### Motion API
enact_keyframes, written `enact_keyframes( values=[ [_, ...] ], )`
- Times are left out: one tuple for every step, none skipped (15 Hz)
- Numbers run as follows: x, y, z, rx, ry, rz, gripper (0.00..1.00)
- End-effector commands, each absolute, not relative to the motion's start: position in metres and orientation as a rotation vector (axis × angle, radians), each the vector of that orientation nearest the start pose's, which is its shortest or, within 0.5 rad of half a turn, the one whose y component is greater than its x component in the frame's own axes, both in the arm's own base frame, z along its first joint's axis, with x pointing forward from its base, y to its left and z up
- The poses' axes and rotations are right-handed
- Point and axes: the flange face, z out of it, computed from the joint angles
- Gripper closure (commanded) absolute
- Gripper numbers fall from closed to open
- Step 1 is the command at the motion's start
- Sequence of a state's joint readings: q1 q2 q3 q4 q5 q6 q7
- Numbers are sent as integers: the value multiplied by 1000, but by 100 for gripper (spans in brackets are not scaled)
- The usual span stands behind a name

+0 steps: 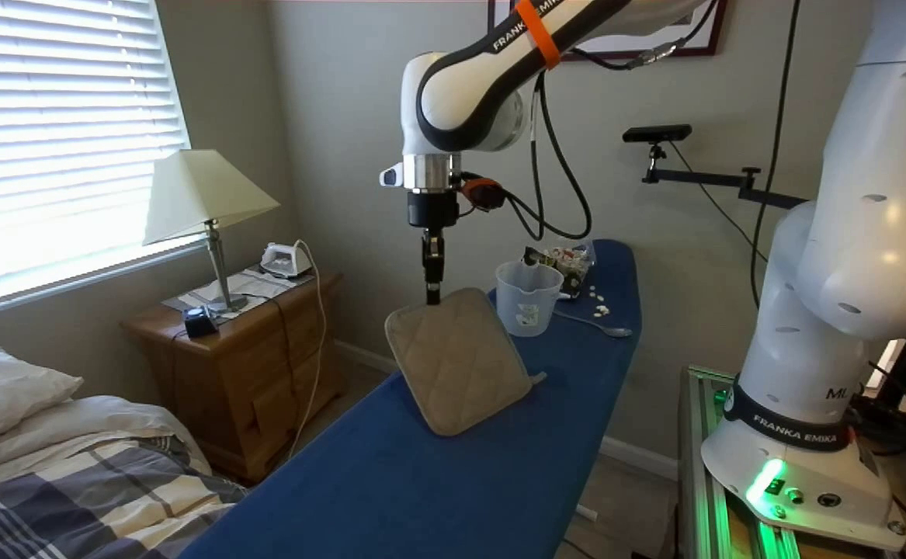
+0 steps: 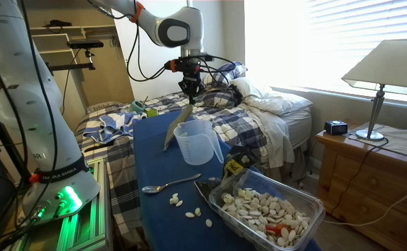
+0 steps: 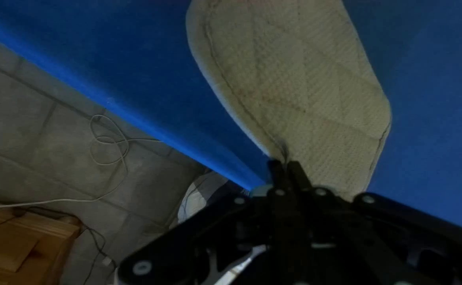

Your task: Put the grey item on the jar put the spoon on top of it

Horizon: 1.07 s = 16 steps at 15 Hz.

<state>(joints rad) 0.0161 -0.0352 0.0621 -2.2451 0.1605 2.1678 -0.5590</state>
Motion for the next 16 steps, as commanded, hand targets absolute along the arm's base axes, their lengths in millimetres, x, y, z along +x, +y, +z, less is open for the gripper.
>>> enact_keyframes(
  values=[
    [499, 34, 420, -2944, -628, -34, 99],
    [495, 32, 428, -2945, -572, -38, 99],
    [491, 30, 438, -2949, -524, -50, 99],
    [487, 28, 447, -2955, -472, -66, 99],
    [483, 26, 456, -2961, -421, -79, 99],
    [480, 25, 464, -2962, -378, -87, 99],
    [477, 23, 471, -2972, -332, -100, 99],
    [473, 21, 478, -2980, -287, -110, 99],
    [469, 19, 485, -2992, -251, -130, 99],
    [466, 17, 492, -2997, -214, -148, 99],
    [462, 12, 501, -3007, -179, -172, 99],
    [458, 5, 508, -3011, -140, -190, 99],
    [453, -2, 516, -3009, -97, -207, 99],
    [448, -9, 523, -3012, -57, -225, 99],
    [441, -18, 531, -3004, -13, -241, 99],
    [434, -27, 536, -2996, 28, -249, 99]
  ],
)
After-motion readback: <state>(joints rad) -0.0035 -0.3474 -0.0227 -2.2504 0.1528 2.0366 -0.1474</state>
